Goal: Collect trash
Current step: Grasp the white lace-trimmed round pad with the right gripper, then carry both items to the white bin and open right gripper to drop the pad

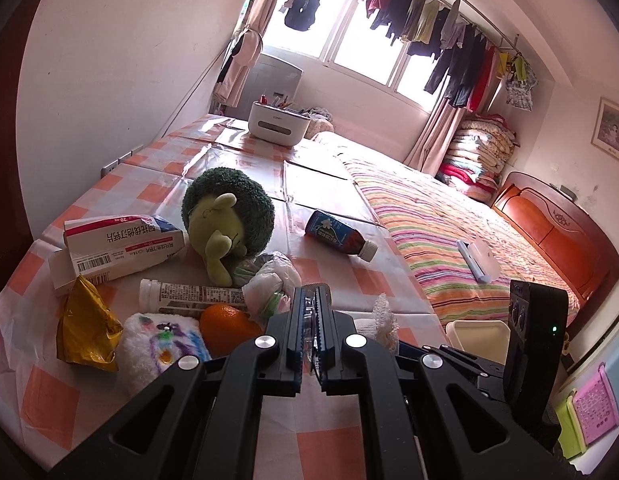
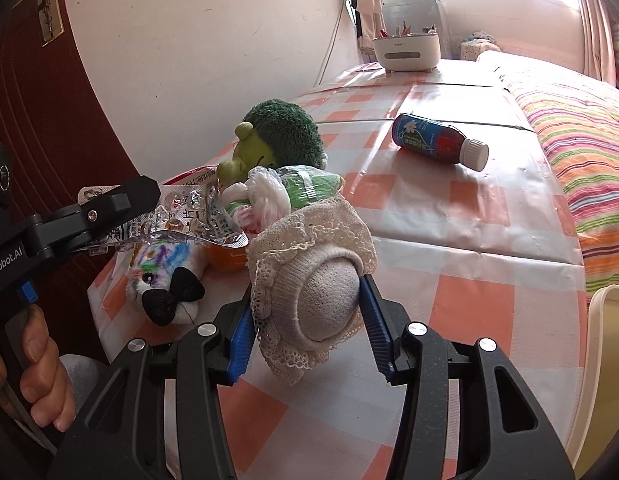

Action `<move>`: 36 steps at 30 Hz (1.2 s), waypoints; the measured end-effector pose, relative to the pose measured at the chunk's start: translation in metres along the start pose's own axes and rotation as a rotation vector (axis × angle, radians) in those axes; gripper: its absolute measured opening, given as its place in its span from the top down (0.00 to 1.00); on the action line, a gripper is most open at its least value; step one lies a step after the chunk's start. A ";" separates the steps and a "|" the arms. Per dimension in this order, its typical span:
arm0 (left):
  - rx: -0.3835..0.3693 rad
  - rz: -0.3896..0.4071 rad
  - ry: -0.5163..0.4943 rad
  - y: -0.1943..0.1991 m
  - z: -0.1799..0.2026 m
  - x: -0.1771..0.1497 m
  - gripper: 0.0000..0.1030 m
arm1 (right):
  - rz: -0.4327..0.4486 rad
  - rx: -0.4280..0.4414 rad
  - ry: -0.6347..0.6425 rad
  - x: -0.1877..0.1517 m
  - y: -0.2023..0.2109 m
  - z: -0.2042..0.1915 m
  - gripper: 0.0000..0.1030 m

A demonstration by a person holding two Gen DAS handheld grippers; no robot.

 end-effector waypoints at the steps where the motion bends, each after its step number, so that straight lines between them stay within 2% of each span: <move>1: -0.002 -0.003 -0.004 -0.002 0.003 -0.001 0.95 | 0.002 -0.002 -0.006 0.000 0.002 0.003 0.54; 18: -0.063 -0.064 -0.077 -0.029 0.052 -0.016 0.95 | 0.061 -0.078 -0.102 -0.009 0.046 0.061 0.54; 36: -0.155 -0.102 -0.154 -0.040 0.113 -0.030 0.95 | 0.139 -0.154 -0.181 -0.020 0.095 0.107 0.53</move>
Point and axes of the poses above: each gripper's, at about its wrist camera, not at the fingertips, and y roughly against the way its jaws point, z to its right, x to its top, the point moved 5 cm from there along -y, roughly the way its jaws point, and after that the axes turned 1 degree about z, right-handed, at the moved point
